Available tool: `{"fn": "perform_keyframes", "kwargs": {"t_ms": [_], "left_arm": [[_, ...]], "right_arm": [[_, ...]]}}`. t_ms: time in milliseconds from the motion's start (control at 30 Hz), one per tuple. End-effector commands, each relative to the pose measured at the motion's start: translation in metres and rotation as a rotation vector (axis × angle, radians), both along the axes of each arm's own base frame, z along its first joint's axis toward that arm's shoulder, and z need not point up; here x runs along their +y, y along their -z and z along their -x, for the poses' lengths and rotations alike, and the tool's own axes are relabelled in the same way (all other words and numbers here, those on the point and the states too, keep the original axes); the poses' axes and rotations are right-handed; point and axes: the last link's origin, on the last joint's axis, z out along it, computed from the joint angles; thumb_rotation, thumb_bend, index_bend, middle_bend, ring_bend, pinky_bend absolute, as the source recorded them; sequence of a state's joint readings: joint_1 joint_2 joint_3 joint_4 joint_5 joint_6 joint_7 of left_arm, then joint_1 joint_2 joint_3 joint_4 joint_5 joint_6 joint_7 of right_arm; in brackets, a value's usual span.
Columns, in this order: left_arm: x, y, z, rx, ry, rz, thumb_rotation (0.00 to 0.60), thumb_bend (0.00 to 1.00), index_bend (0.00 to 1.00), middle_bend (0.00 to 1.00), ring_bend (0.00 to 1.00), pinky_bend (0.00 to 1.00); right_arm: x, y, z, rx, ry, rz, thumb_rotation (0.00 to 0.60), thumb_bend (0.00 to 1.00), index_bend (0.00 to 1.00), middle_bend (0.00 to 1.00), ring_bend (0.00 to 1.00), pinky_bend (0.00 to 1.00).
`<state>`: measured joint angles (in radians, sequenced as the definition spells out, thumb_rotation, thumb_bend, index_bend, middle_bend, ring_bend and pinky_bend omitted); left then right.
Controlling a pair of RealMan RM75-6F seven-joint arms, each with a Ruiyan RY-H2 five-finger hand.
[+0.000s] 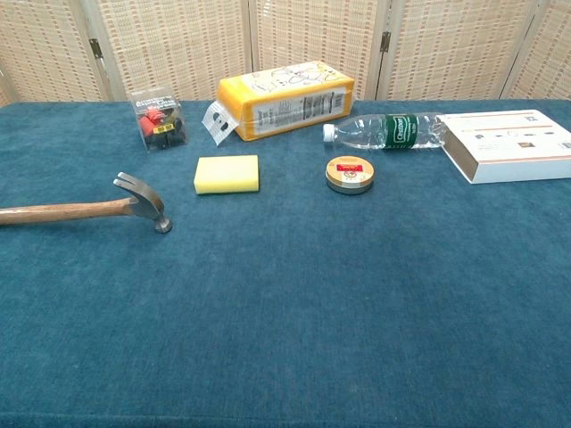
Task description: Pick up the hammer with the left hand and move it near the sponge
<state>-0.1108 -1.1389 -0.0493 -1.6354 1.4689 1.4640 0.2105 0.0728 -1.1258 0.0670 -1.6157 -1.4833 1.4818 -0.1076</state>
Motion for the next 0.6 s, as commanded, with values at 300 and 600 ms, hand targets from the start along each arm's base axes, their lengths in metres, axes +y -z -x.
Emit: {"fn": "perform_keyframes", "kwargs": {"t_ms": [300,600], "left_arm": [[0.0028,0.0029,0.0007,0.006,-0.008,-0.004,0.6,0.25,0.17,0.12,0.08,0.19],[0.0087,0.0008,-0.0029,-0.008,0.02,-0.025,0.6,0.25,0.18,0.12,0.08,0.19]], "right_arm": [[-0.0003,-0.0016,-0.002,-0.009,-0.004,-0.004,0.6,0.24,0.0,0.16,0.12,0.18],[0.003,-0.0077,-0.0038,-0.013,-0.013,0.015,0.6,0.24,0.0,0.16,0.12,0.18]]}}
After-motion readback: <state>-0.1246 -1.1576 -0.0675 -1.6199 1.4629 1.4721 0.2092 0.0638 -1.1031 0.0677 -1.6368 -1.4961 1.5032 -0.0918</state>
